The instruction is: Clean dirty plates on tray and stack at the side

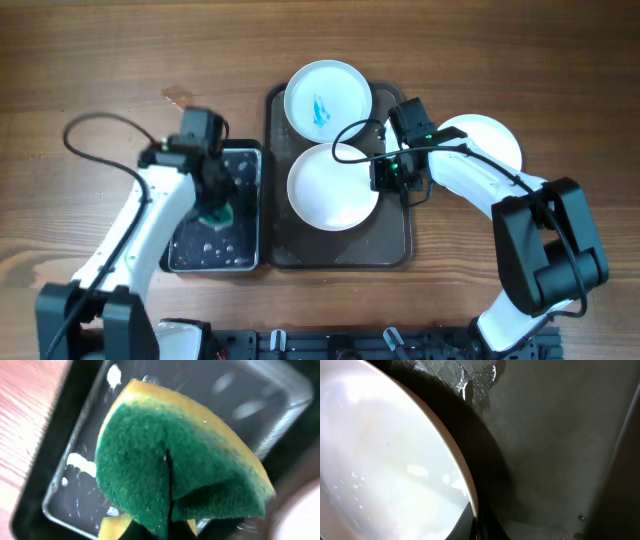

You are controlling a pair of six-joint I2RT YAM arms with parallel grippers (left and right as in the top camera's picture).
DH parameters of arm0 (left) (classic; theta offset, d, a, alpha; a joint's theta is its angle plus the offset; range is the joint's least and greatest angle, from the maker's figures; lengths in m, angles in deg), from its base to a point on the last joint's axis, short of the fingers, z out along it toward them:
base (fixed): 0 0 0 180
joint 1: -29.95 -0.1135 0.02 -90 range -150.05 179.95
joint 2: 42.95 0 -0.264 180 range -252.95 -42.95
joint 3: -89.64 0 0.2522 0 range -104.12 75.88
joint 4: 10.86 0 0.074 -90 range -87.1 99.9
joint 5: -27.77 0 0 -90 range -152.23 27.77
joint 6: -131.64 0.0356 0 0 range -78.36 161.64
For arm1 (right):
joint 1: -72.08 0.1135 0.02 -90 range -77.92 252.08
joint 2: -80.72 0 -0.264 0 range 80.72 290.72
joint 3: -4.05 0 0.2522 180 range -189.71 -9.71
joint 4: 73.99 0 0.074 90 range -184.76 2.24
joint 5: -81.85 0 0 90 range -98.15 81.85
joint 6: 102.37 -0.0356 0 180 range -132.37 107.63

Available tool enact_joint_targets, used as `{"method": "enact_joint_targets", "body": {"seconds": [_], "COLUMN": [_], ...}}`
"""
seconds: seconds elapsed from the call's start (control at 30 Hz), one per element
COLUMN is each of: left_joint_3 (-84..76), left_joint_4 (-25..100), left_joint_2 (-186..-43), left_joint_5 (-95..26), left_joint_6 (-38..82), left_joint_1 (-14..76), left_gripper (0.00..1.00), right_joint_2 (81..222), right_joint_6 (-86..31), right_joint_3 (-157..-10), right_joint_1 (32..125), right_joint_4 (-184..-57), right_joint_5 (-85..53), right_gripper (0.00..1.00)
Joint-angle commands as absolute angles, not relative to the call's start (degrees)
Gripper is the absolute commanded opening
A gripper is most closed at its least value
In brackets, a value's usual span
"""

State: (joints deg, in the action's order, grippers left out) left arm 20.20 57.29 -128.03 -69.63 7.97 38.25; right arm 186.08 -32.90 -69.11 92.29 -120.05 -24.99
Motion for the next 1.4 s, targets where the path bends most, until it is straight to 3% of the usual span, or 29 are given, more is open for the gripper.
{"method": "enact_joint_targets", "body": {"seconds": [0.0,0.1,0.2,0.3,0.43,0.63,0.67,0.73,0.9,1.17,1.37], "left_joint_3": [25.84,25.01,22.12,18.43,11.04,0.73,-0.39,-2.14,-2.47,-2.47,-2.47], "left_joint_4": [54.6,55.23,57.81,61.49,67.08,72.68,73.18,73.62,73.48,73.7,73.7], "left_joint_2": [-128.25,-127.07,-125.06,-122.54,-118.67,-113.19,-112.38,-110.11,-105.1,-103.07,-103.11], "left_joint_5": [-68.01,-63.47,-59.38,-59.16,-58.46,-54.48,-54.09,-54.02,-54.81,-56.93,-56.93], "left_joint_6": [8.65,10.13,11.44,11.77,13.83,15.95,15.95,15.95,15.92,15.95,15.95], "left_joint_1": [37.42,36.48,34.23,31.54,26.75,22.49,22.25,22.16,22.16,22.16,22.16], "left_gripper": [0.04,0.18,0.46,0.63,0.68,0.78,0.81,1.0,1.0,1.0,1.0], "right_joint_2": [186.45,183.98,180.73,179.44,179.74,186.3,187.72,190.74,191.83,188.01,187.74], "right_joint_6": [-32.94,-30.39,-28.57,-27.11,-26.76,-28.48,-28.46,-28.48,-29.6,-30.34,-29.51], "right_joint_3": [-69.87,-71.99,-76.14,-83.6,-94.02,-103.16,-103.88,-104.76,-104.76,-104.76,-104.76], "right_joint_1": [91.94,91.96,92.57,95.39,102.91,113.71,114.82,117.25,123.67,132.31,137.05], "right_joint_4": [-125.47,-130.54,-137.93,-146.52,-152.66,-148.14,-146.67,-142.61,-131.9,-128.09,-127.46], "right_joint_5": [-18.02,-17.98,-17.96,-17.26,-13.67,-7.62,-7.29,-4.49,13.72,43.13,53.82], "right_gripper": [0.04,0.04,0.04,0.04,0.04,0.05,0.04,0.04,0.04,0.04,0.04]}}
